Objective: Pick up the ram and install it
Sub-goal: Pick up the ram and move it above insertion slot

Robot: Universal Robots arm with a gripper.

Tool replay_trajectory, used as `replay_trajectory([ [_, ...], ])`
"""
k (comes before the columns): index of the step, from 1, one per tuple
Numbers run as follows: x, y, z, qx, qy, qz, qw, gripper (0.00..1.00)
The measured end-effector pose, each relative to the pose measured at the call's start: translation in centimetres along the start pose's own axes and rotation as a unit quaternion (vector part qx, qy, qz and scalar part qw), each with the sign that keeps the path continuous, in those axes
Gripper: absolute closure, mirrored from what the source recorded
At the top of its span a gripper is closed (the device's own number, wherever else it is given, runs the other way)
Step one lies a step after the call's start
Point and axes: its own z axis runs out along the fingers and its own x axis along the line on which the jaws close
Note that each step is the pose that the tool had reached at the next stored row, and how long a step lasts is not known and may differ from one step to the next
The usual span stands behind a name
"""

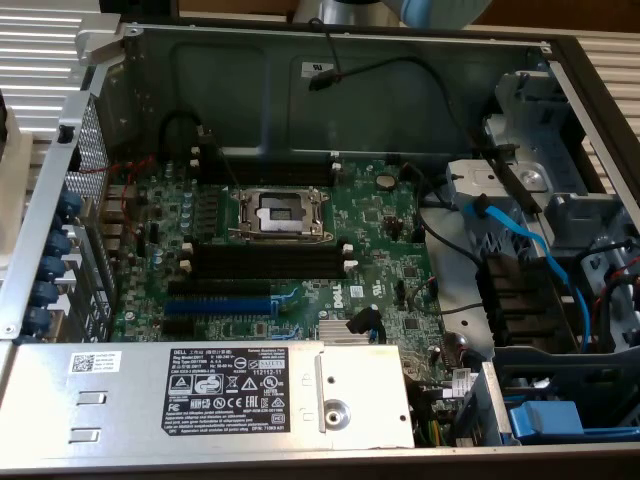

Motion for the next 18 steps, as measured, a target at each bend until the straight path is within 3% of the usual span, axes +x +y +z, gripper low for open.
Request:
replay_trajectory([
  [9, -0.5, 0.5, 1.43, -0.0002, -0.0018, -0.003, 1.0, 0.9],
  [18, -0.8, 0.91, 2.1, -0.0096, -0.0087, -0.003, 0.9999, 0.9],
])
